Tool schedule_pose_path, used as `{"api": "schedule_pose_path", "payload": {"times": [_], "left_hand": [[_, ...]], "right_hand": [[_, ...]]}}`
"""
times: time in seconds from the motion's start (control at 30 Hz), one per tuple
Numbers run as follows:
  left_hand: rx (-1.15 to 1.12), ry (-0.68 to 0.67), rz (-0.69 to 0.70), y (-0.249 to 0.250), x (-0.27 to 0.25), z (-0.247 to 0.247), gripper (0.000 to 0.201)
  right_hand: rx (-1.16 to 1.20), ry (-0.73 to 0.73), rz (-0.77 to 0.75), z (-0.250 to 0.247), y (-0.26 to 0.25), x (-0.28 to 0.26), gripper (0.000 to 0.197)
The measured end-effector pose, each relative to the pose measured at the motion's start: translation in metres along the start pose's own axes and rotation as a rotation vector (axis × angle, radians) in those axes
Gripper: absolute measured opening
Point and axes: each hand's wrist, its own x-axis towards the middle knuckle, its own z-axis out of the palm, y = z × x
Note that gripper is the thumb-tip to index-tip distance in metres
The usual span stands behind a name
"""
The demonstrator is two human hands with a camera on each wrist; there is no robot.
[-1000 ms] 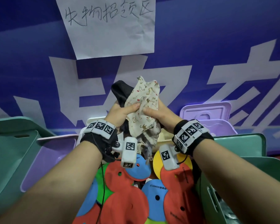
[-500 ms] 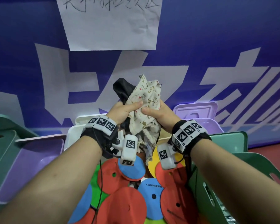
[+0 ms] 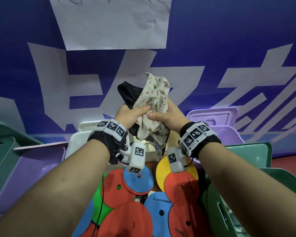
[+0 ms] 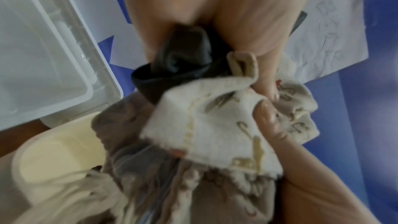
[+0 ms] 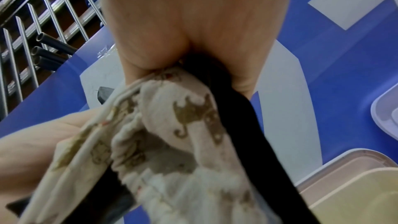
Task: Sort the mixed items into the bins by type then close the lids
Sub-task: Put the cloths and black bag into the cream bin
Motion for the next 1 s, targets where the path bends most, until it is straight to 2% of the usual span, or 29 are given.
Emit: {"api": "schedule_pose_path", "payload": {"times": [0.1, 0.27, 0.53, 0.67, 0.8, 0.9, 0.97, 1.0], "left_hand": [[0.081, 0.016, 0.028, -0.003, 0.015, 0.007, 0.064], [0.23, 0.095, 0.018, -0.009, 0.04, 0.02, 0.077], [0.251, 0.145, -0.074, -0.031, 0.083, 0.028, 0.069], [0.27, 0.157, -0.135, -0.053, 0.105, 0.029, 0.084], [0.268, 0.153, -0.2, -0.078, 0.124, 0.026, 0.082], [0.292, 0.142, -0.239, -0.096, 0.136, 0.023, 0.088], [0.298, 0.112, -0.253, -0.104, 0.138, 0.023, 0.082], [0.309, 0.097, -0.263, -0.108, 0.138, 0.023, 0.073]], "right_hand": [[-0.02, 0.049, -0.002, -0.012, 0.013, 0.01, 0.054], [-0.056, 0.097, 0.015, -0.031, 0.033, 0.032, 0.061], [-0.04, 0.166, 0.08, -0.051, 0.079, 0.062, 0.067], [-0.055, 0.196, 0.146, -0.058, 0.105, 0.07, 0.06], [-0.135, 0.226, 0.217, -0.06, 0.128, 0.075, 0.058], [-0.15, 0.231, 0.291, -0.059, 0.148, 0.078, 0.056], [-0.163, 0.226, 0.343, -0.057, 0.159, 0.079, 0.056], [-0.182, 0.214, 0.362, -0.057, 0.165, 0.078, 0.056]]}}
